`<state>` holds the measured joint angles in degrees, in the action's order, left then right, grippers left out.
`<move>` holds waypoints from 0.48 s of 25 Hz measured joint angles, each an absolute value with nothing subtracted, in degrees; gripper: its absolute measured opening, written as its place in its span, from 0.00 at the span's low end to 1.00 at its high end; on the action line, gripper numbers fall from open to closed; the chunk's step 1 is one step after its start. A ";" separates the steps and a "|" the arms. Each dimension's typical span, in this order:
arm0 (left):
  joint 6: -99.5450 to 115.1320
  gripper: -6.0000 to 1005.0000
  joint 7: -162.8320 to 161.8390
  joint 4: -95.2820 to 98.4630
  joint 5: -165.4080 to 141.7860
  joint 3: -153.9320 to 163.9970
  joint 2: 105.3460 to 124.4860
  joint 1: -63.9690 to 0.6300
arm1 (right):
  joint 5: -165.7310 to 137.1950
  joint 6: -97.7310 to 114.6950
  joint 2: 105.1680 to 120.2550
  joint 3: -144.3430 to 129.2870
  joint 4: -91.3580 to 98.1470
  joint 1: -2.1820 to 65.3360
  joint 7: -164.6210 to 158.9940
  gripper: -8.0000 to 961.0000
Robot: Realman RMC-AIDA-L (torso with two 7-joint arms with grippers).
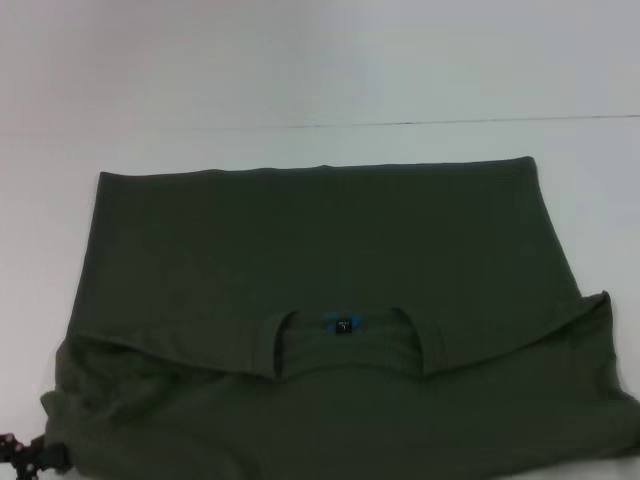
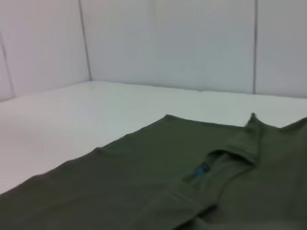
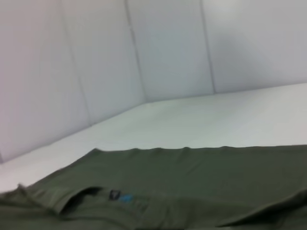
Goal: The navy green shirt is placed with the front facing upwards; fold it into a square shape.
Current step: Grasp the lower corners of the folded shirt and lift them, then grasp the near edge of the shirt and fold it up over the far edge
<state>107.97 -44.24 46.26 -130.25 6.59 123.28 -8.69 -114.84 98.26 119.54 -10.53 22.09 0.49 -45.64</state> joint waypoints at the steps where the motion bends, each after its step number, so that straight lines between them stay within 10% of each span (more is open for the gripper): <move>1: 107.38 0.03 -44.56 45.97 -130.36 6.36 123.25 -8.87 | -114.90 98.15 119.53 -10.27 22.46 1.02 -46.95 0.05; 12: 105.21 0.04 -49.48 42.98 -128.47 -0.54 123.05 -11.72 | -114.72 98.74 119.52 -6.80 28.05 5.66 -58.00 0.05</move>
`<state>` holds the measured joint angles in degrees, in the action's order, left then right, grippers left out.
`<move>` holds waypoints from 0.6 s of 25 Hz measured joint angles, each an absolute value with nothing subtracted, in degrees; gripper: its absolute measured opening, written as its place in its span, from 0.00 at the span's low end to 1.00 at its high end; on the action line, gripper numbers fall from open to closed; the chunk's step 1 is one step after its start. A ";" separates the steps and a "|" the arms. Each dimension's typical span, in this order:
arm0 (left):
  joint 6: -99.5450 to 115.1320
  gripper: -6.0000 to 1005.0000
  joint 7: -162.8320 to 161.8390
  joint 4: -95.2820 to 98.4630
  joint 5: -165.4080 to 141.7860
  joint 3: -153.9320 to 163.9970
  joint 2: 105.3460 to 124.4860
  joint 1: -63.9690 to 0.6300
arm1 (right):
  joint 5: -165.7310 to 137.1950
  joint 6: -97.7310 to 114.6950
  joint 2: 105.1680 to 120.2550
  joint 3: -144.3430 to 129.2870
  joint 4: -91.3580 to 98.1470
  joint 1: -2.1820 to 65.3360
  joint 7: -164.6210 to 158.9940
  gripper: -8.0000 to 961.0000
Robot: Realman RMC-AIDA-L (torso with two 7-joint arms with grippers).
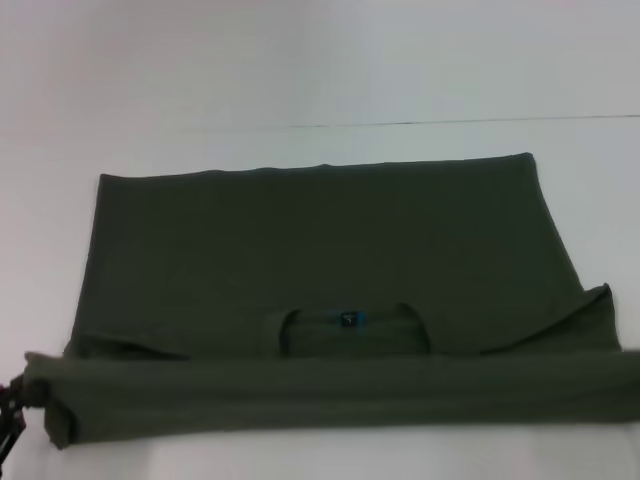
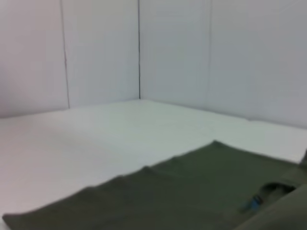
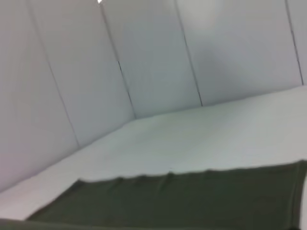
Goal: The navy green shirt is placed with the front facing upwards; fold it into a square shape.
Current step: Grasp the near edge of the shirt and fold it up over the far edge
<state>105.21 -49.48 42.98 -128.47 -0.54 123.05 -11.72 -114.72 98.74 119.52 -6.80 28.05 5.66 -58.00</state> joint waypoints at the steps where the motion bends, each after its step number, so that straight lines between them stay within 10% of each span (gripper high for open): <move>1: 105.25 0.04 -50.39 42.84 -127.94 -0.64 123.08 -12.22 | -114.72 98.74 119.52 -6.80 28.05 5.66 -58.00 0.05; 15: 90.90 0.04 -57.66 38.39 -124.22 -1.22 123.92 -20.62 | -115.88 91.10 119.40 -7.49 32.73 20.03 -73.52 0.05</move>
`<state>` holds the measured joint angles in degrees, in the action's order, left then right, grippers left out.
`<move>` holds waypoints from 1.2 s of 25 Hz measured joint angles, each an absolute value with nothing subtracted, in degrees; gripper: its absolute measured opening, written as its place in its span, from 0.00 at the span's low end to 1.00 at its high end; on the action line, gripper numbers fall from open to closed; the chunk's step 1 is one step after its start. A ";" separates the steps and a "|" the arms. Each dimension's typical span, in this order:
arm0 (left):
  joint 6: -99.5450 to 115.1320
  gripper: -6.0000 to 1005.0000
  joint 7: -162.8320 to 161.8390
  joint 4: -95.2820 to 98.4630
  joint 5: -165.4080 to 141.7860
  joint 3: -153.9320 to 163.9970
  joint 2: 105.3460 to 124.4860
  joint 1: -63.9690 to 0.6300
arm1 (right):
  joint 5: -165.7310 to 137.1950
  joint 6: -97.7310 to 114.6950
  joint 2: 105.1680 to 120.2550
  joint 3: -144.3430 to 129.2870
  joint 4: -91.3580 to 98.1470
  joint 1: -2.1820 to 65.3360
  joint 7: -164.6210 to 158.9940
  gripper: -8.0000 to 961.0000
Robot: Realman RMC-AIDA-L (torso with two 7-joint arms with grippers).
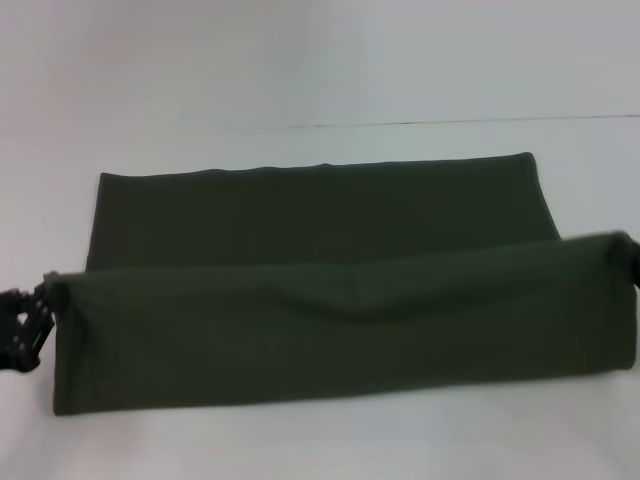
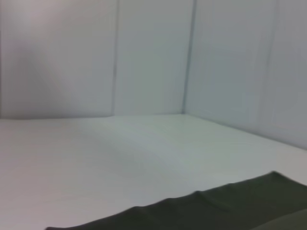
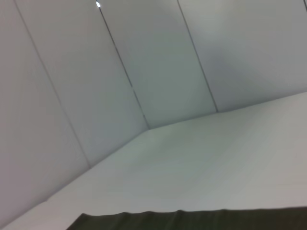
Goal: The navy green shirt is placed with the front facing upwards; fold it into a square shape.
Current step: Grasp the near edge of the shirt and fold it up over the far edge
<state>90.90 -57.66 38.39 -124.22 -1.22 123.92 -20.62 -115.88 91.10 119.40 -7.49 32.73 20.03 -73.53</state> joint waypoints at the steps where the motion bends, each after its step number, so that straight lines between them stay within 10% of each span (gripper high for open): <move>1: 89.12 0.04 -57.95 38.02 -124.17 -1.21 123.95 -21.31 | -115.91 89.81 119.38 -7.65 32.75 20.83 -73.94 0.05; 30: 46.94 0.04 -53.95 28.95 -118.21 3.30 124.02 -42.64 | -115.47 48.69 119.46 -17.56 27.70 40.63 -76.41 0.05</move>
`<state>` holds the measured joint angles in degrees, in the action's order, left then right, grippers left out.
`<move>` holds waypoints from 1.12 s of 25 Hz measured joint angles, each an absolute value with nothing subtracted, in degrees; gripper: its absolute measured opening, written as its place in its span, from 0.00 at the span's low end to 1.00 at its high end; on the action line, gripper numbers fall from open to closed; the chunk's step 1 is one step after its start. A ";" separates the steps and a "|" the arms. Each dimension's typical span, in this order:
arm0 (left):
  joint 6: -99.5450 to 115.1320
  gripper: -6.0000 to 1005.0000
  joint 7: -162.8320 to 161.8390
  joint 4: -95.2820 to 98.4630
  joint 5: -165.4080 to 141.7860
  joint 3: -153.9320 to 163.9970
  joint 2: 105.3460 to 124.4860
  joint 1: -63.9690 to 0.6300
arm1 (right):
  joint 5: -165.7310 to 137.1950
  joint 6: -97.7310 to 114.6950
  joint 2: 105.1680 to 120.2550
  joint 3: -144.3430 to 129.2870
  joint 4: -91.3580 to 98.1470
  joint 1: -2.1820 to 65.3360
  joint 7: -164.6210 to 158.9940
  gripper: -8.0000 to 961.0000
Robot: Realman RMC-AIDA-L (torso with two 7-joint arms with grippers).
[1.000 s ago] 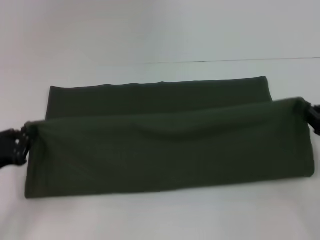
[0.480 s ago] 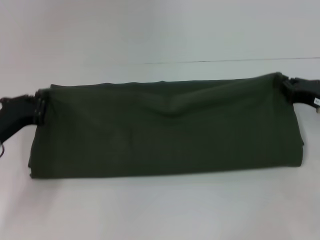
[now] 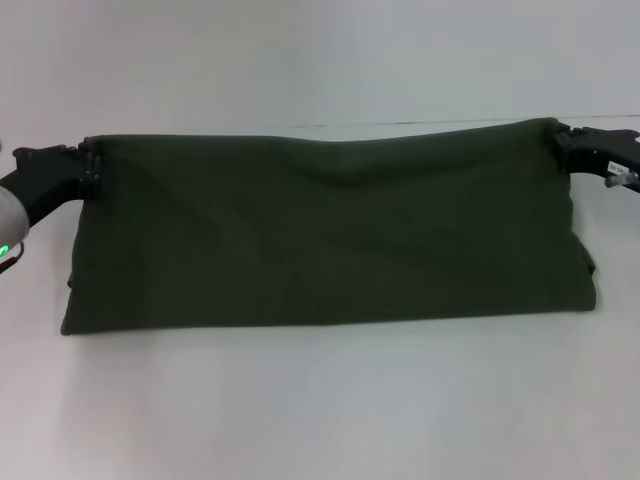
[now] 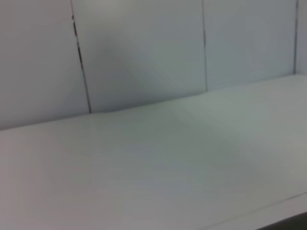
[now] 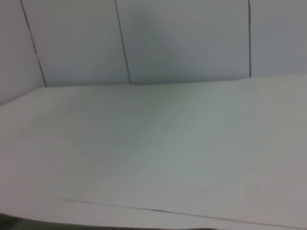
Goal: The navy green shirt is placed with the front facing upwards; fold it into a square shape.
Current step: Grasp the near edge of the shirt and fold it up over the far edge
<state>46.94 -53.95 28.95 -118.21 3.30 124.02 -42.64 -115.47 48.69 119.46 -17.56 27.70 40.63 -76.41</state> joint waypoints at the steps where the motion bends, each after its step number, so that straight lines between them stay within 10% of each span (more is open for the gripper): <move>1: 45.50 0.04 -53.95 28.57 -117.97 3.70 124.02 -43.06 | -115.47 47.55 119.45 -17.74 27.13 41.05 -76.26 0.05; 21: 31.97 0.04 -45.03 21.88 -107.24 9.89 124.01 -46.40 | -112.29 35.19 119.58 -22.08 22.26 45.13 -75.05 0.05; 28: 32.14 0.26 -44.96 21.53 -104.67 9.94 123.99 -45.82 | -112.17 34.77 119.58 -23.04 22.23 45.02 -75.47 0.30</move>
